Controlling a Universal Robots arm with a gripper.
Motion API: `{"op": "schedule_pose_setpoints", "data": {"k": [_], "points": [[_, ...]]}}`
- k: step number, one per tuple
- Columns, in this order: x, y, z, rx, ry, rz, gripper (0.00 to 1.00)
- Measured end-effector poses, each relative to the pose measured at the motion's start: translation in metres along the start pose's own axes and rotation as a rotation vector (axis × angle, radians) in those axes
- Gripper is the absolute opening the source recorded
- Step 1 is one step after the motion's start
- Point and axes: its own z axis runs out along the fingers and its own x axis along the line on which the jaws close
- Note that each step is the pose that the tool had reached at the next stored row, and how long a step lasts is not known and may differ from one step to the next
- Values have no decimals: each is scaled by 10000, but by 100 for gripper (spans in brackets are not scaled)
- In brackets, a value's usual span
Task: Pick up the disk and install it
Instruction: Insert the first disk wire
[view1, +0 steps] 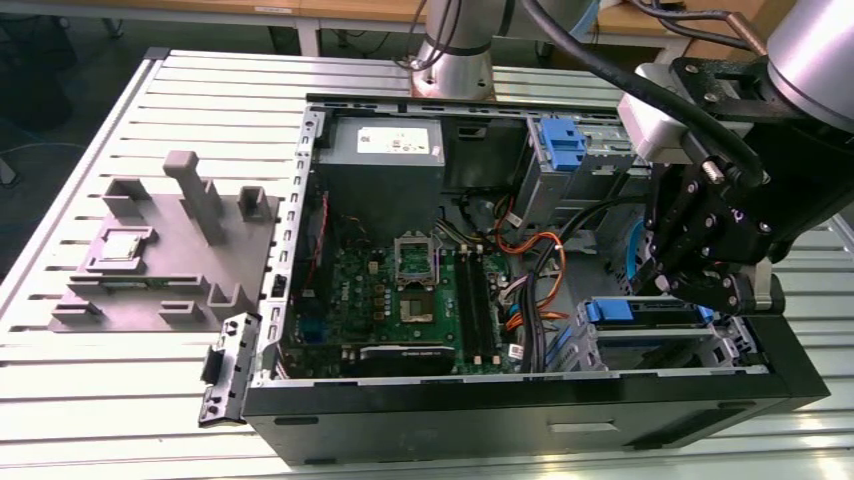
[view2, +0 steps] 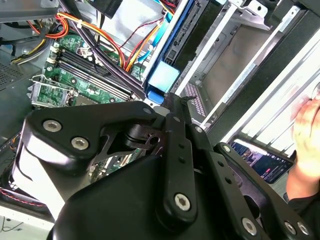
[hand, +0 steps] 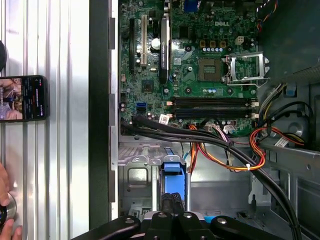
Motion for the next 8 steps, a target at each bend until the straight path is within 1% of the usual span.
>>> {"op": "schedule_pose_setpoints", "data": {"k": [5, 8], "points": [[-1, -8, 0, 1, 0, 1, 10], [-1, -73, 1, 1, -1, 0, 10]]}}
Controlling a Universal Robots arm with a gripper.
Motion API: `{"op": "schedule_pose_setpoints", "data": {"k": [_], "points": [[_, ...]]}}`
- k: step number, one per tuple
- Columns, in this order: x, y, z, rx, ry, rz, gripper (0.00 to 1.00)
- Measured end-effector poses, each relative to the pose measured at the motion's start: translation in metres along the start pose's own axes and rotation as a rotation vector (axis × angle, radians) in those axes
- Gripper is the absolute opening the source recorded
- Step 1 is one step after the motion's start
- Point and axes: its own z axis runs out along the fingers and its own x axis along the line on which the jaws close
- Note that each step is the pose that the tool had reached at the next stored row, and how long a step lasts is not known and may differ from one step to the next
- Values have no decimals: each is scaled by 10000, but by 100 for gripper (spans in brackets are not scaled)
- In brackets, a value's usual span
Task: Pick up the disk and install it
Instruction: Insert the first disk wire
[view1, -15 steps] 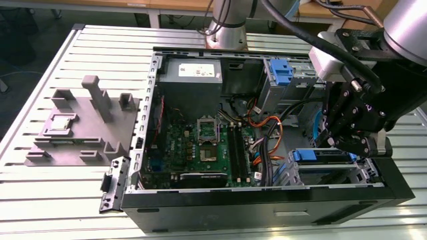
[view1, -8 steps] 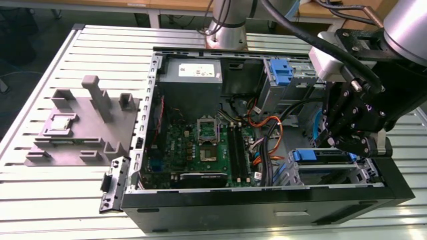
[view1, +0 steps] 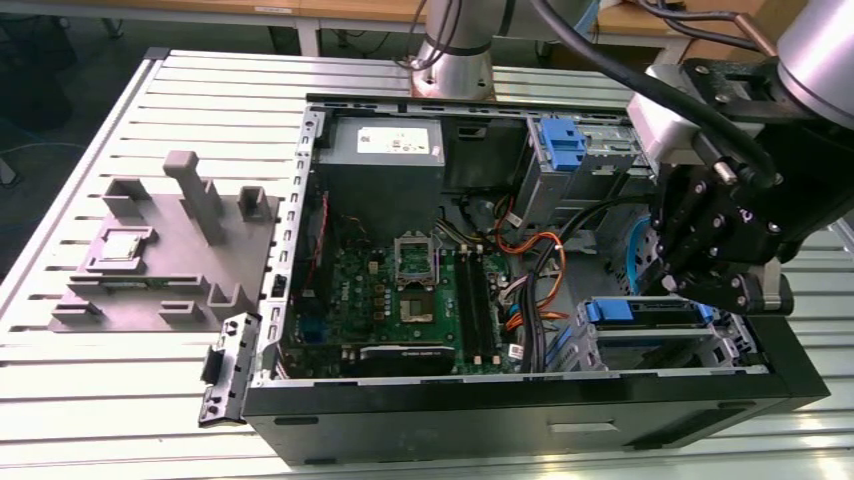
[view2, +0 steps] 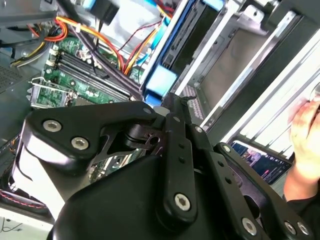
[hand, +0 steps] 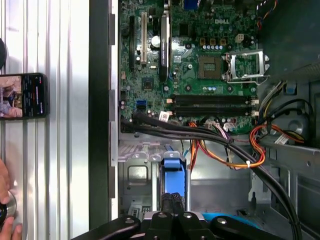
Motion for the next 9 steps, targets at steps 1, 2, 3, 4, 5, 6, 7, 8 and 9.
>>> {"op": "schedule_pose_setpoints", "data": {"k": [1, 2, 3, 4, 5, 6, 7, 8, 9], "points": [[-1, -26, -1, 0, 1, 0, 10], [-1, -41, -1, -1, 2, 0, 10], [-2, -45, -1, 0, 2, -6, 10], [-2, -45, -2, -1, 1, -30, 10], [-1, -45, -4, -3, 3, -78, 10], [-1, -45, -4, -5, 2, -131, 10], [-1, -45, -5, -7, 1, -170, 10], [-1, -46, -5, -9, 2, -225, 10], [-1, -46, -5, -15, 3, -345, 10]]}}
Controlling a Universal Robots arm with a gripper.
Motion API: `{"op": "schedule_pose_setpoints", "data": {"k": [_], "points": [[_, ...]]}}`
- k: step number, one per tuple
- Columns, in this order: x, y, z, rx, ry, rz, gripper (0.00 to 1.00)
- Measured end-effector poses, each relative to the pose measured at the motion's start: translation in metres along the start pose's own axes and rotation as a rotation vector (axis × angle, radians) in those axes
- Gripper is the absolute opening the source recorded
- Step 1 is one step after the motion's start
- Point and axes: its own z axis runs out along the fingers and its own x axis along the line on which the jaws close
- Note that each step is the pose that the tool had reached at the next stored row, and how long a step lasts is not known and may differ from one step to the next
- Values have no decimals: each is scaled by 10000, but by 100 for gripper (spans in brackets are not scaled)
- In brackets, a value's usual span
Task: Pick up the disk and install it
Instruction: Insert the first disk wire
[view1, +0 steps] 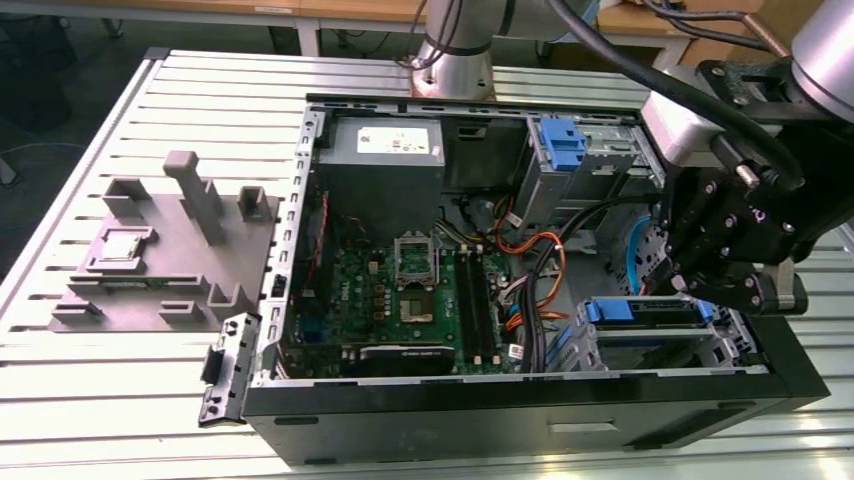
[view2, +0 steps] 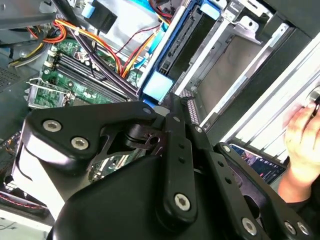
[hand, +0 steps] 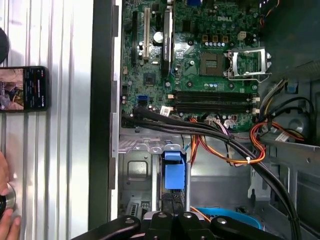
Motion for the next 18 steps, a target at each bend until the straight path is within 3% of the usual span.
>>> {"op": "schedule_pose_setpoints", "data": {"k": [6, 11, 18], "points": [[0, -7, 2, -40, 12, -965, 10], [-30, -144, 16, -43, 13, -971, 10], [-146, -280, 42, -45, 22, -970, 10]]}}
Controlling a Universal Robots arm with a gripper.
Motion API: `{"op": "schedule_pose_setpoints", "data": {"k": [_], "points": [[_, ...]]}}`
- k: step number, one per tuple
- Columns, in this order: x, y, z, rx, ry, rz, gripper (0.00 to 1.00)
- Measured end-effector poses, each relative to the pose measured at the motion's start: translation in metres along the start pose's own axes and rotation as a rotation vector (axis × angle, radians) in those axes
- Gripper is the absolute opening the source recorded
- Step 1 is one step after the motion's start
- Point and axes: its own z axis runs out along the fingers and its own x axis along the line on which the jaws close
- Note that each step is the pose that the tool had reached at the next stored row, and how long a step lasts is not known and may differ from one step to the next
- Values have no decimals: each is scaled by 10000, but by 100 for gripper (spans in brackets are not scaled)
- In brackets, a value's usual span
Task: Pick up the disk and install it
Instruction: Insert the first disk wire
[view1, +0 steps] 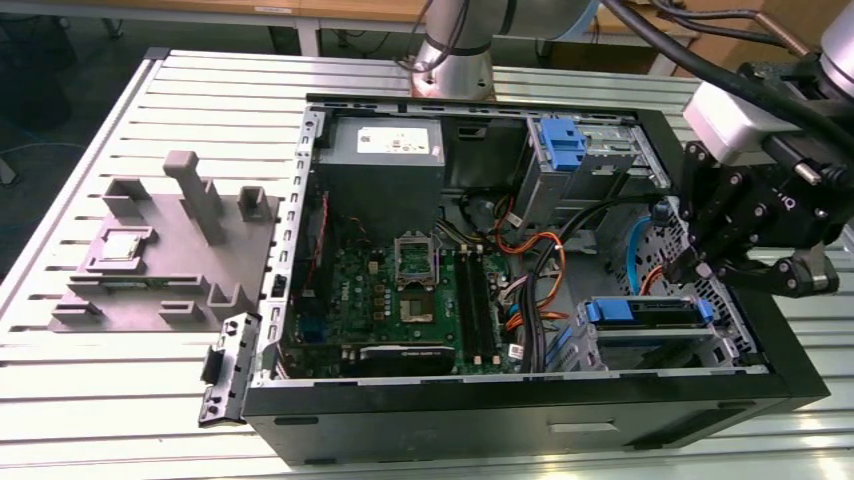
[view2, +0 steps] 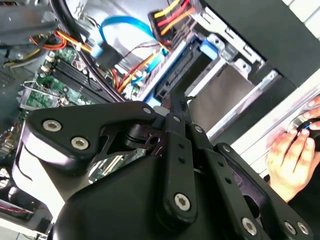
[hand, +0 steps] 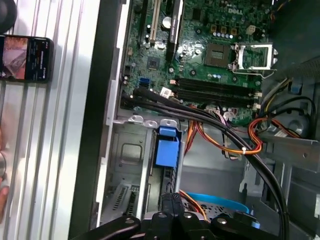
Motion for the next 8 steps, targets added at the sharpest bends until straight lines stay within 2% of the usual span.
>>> {"op": "schedule_pose_setpoints", "data": {"k": [8], "points": [[-136, -126, 28, -3, 28, 0, 10]]}}
